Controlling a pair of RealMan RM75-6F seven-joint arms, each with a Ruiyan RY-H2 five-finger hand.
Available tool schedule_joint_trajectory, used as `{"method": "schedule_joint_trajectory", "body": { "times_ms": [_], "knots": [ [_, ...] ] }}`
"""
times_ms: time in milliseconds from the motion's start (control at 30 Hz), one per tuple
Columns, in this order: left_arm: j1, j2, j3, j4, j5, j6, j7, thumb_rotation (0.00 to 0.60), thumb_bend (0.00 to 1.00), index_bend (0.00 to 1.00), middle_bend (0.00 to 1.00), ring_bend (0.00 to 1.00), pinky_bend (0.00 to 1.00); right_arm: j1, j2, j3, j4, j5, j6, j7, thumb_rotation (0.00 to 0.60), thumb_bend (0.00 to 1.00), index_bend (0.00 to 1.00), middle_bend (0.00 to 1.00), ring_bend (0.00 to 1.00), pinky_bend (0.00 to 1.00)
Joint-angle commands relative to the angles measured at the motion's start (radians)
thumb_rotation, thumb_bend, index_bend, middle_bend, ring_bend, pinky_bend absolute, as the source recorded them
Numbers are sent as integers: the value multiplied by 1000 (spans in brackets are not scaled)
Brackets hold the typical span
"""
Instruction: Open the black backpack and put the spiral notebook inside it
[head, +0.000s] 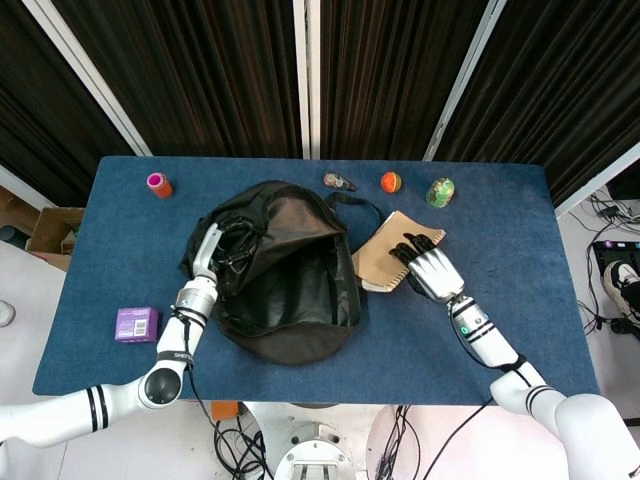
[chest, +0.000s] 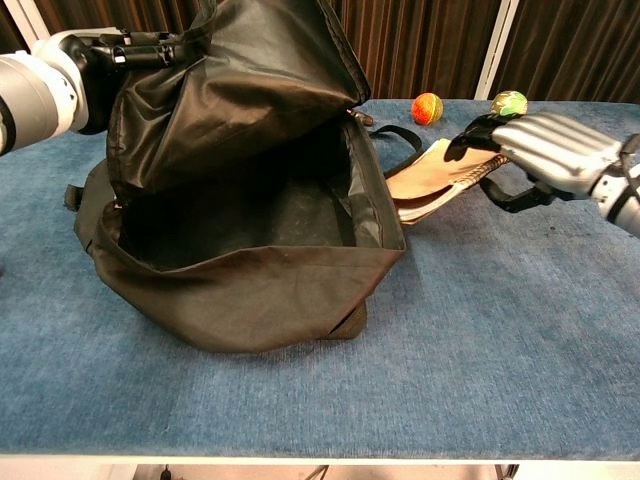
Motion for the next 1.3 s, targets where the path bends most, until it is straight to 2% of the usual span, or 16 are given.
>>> {"method": "schedule_joint_trajectory", "body": {
  "times_ms": [33, 200, 367, 600, 800, 967, 1100, 1167, 1300],
  "knots": [
    [2, 3, 1, -3, 4, -2, -4, 600, 521, 610, 682, 607, 469, 25, -2, 21, -43, 29, -33, -56, 600, 552, 271, 281, 124, 271],
    [7, 9, 4, -8, 12, -2, -11, 600, 522, 610, 682, 607, 469, 28, -9, 38, -59, 44, -11, -64, 600, 476, 288, 300, 124, 283],
    [8, 11, 4, -8, 16, -4, -20, 600, 522, 610, 682, 607, 469, 27, -29, 47, -41, 52, 19, -64, 600, 346, 430, 328, 124, 302],
    [6, 11, 7, 2, 19, -10, -26, 600, 522, 610, 682, 597, 458, 34, -50, 46, -13, 62, 13, -53, 600, 255, 597, 371, 138, 331],
    [7, 17, 7, 1, 22, -5, -25, 600, 522, 610, 682, 597, 459, 33, -47, 36, -7, 59, 21, -47, 600, 396, 642, 371, 168, 350],
    [17, 34, 15, -24, 46, 11, -14, 600, 525, 610, 681, 596, 461, -4, -21, -1, -11, 27, 88, -54, 600, 514, 678, 391, 215, 400],
    [28, 52, 22, -62, 72, 22, -10, 600, 527, 610, 679, 595, 461, -61, 14, -41, -12, -26, 228, -74, 600, 572, 689, 414, 236, 421],
    [30, 61, 27, -79, 77, 20, -6, 600, 527, 610, 679, 594, 461, -92, 37, -63, -11, -68, 333, -88, 600, 591, 691, 417, 236, 431],
    [23, 69, 26, -96, 65, 9, -4, 600, 527, 610, 679, 593, 462, -115, 77, -79, -32, -136, 497, -123, 600, 617, 693, 426, 246, 452]
  ]
}}
